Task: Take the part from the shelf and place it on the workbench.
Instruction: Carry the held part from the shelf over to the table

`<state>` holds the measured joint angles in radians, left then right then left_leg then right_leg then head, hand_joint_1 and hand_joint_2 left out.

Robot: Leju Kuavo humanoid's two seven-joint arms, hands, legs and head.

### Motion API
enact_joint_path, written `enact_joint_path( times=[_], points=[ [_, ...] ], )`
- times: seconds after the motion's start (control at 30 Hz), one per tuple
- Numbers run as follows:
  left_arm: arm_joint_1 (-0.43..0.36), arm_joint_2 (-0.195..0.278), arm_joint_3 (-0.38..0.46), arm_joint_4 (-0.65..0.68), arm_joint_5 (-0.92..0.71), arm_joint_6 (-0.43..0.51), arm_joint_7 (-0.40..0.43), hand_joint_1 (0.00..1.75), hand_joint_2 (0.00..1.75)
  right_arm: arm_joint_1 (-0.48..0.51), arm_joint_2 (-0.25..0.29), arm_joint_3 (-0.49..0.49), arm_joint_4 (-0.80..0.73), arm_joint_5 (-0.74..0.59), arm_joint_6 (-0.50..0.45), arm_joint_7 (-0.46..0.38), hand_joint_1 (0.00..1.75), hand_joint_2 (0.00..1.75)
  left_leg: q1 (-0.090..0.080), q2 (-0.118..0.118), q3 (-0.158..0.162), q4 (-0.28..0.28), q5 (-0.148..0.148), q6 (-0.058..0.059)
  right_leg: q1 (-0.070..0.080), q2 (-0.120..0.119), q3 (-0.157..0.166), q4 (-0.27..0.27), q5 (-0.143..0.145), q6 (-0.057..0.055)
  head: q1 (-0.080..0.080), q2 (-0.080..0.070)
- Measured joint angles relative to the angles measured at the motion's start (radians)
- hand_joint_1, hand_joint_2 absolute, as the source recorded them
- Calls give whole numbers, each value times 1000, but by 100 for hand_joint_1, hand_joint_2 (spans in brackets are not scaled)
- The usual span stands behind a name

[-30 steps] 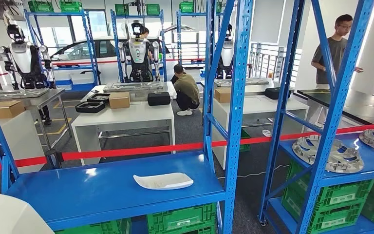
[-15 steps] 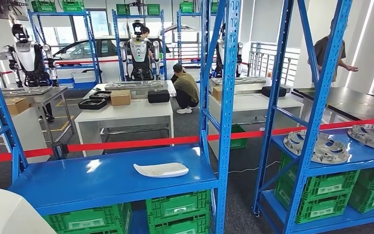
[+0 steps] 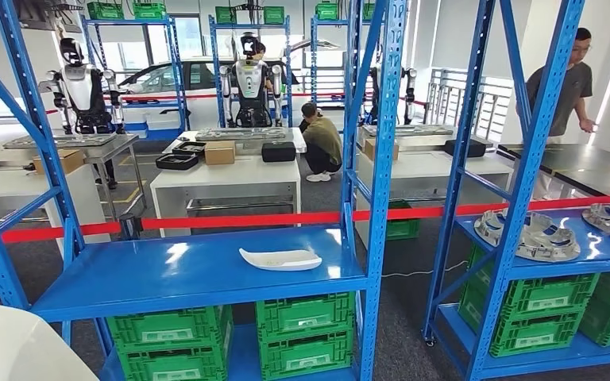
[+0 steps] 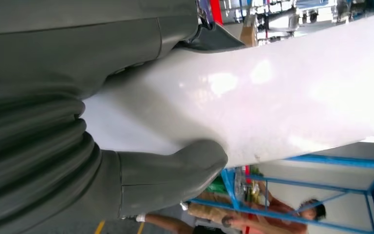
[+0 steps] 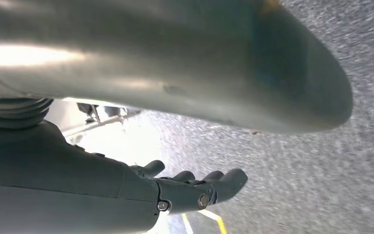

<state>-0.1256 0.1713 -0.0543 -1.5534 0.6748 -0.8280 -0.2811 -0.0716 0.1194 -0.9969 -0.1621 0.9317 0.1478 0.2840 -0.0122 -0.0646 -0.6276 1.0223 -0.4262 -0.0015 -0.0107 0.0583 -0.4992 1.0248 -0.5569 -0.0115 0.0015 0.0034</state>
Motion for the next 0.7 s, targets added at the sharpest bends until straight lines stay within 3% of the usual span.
enact_joint_path(
  times=[0.07, 0.1, 0.2, 0.27, 0.3, 0.37, 0.43, 0.47, 0.53, 0.6, 0.63, 0.7],
  points=[
    [6, -2, 6, 0, -11, -5, -3, 175, 175, -1, -1, 0, 0, 1, 4, -1, 0, 0, 1, -6, -11, 6, 3, -12, -3, -26, -2, -7, 5, -11, -1, 0],
    [8, -2, 8, -1, -16, -7, -4, 175, 175, -2, -2, 1, 0, 2, 6, -1, 0, 0, 2, 4, -22, 26, -12, -18, -5, -38, -3, -10, 11, -18, -2, 0],
    [17, -5, 12, -1, -29, -10, -9, 175, 175, 0, -4, 1, 0, 4, 7, -1, 0, 0, 10, 46, -85, 184, -113, -38, -7, -75, -13, -12, 22, -27, -6, 0],
    [29, -10, 12, -2, -42, -11, -13, 175, 175, 1, -6, 1, 0, 4, 6, -1, 0, 0, 19, 56, -105, 264, -141, -47, -7, -100, -20, -12, 27, -25, -7, 0],
    [33, -13, 12, -2, -48, -12, -15, 175, 175, 1, -6, 1, 0, 4, 5, -1, 0, 0, 23, 60, -89, 253, -128, -50, -7, -112, -22, -11, 28, -24, -7, 0],
    [35, -15, 12, -4, -56, -13, -19, 175, 175, 1, -7, 1, 0, 6, 4, -1, 0, 0, 27, 86, -8, 134, -78, -52, -7, -136, -21, -11, 29, -20, -8, 0],
    [32, -12, 12, -6, -55, -13, -25, 175, 175, 1, -9, 3, 0, 11, 5, -1, 0, 0, 19, 121, 62, 23, -52, -41, -5, -157, -19, -11, 29, -11, -6, 0],
    [31, -8, 12, -6, -52, -14, -29, 175, 175, 1, -11, 5, 0, 14, 6, -2, 0, 0, 13, 130, 76, -2, -53, -32, -3, -166, -17, -11, 29, -5, -6, 0],
    [37, -1, 13, -9, -47, -15, -36, 175, 175, 1, -13, 6, 0, 19, 10, -4, 0, 0, 8, 116, 72, -9, -53, -14, -3, -183, -14, -12, 28, 7, -4, 0],
    [45, 1, 13, -16, -48, -15, -40, 175, 175, 1, -16, 7, 0, 21, 13, -6, 0, 0, 12, 94, 69, -17, -48, 0, -5, -156, -21, 8, 12, 19, -3, 0],
    [48, 0, 13, -20, -50, -17, -41, 175, 175, 3, -17, 7, 0, 20, 12, -6, 0, 0, 14, 84, 68, -20, -45, 7, -7, -126, -39, 47, -12, 23, -2, 0],
    [50, -5, 13, -25, -55, -22, -35, 175, 175, 9, -19, 8, 0, 15, 7, -8, 0, 0, 14, 63, 61, -20, -41, 17, -6, -73, -104, 178, -76, 25, 0, 0]
  ],
)
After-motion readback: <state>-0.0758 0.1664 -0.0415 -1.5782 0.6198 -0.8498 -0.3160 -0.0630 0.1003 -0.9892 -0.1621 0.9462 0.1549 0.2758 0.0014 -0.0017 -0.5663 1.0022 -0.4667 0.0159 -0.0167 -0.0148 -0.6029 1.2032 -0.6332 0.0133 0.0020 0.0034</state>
